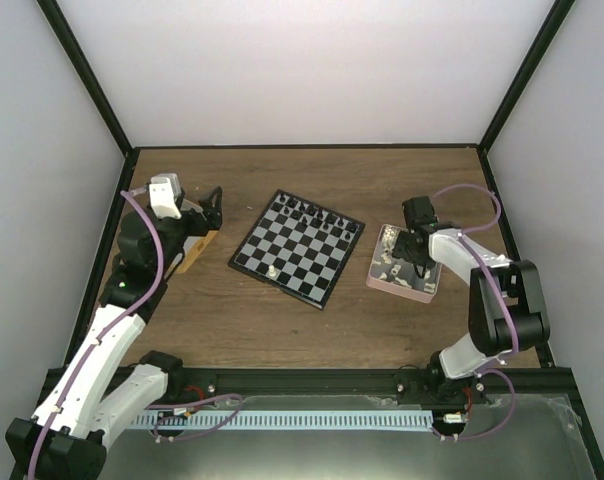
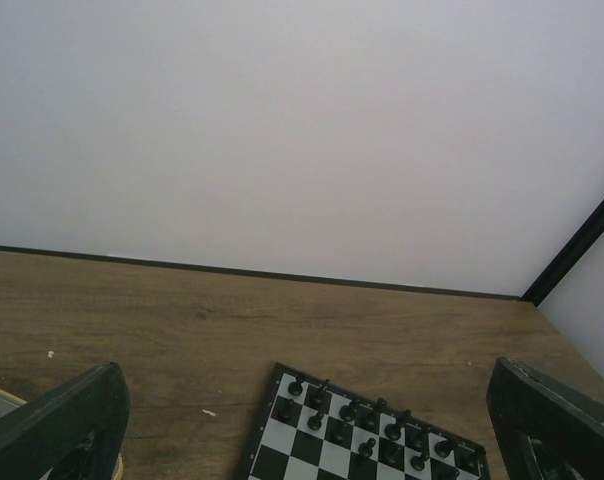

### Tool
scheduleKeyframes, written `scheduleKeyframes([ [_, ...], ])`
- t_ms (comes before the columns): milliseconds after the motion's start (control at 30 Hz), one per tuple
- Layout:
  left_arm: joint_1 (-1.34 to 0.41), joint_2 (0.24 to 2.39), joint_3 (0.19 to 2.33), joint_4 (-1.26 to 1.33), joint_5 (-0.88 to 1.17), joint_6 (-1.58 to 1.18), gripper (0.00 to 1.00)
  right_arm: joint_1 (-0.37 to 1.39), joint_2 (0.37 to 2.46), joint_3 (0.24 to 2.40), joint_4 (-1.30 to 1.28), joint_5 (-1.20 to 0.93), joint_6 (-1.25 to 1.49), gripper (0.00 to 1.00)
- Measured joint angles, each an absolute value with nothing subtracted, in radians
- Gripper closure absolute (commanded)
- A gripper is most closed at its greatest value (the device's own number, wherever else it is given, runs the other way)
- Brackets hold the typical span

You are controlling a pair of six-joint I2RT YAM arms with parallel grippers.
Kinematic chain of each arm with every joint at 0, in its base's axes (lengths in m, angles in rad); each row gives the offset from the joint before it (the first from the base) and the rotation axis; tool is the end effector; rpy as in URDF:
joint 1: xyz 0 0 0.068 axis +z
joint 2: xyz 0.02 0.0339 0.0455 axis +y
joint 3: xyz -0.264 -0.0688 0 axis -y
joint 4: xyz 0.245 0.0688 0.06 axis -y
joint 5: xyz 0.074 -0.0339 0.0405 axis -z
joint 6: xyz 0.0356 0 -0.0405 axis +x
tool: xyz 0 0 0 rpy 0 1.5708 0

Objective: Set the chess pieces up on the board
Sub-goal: Pick up the chess piece from the storage box.

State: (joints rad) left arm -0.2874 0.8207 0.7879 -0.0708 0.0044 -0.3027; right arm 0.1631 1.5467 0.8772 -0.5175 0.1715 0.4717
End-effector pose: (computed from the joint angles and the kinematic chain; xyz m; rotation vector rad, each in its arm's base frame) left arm 0.1878 -0.0557 0.3472 -0.0096 1.6941 -0.4476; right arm 0.2811 0.0401 0.1713 0.4636 2.6847 -0.0573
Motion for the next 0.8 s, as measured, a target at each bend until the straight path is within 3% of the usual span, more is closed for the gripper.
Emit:
scheduleKeyframes([
  [433,-0.287,0.819,0.783,-0.060,0.004,-0.303,0.00,0.163,1.589,0.910,-0.506,0.187,0.333,0.27],
  [600,-0.287,0.815,0.781,-0.060,0.004,-0.303,0.00,0.163,1.615,0.910,-0.503,0.171,0.303,0.31],
  [800,-0.287,0.809,0.772,-0.060,0.004,-0.303,0.00,0.163,1.655,0.923,-0.513,0.163,0.321,0.44],
])
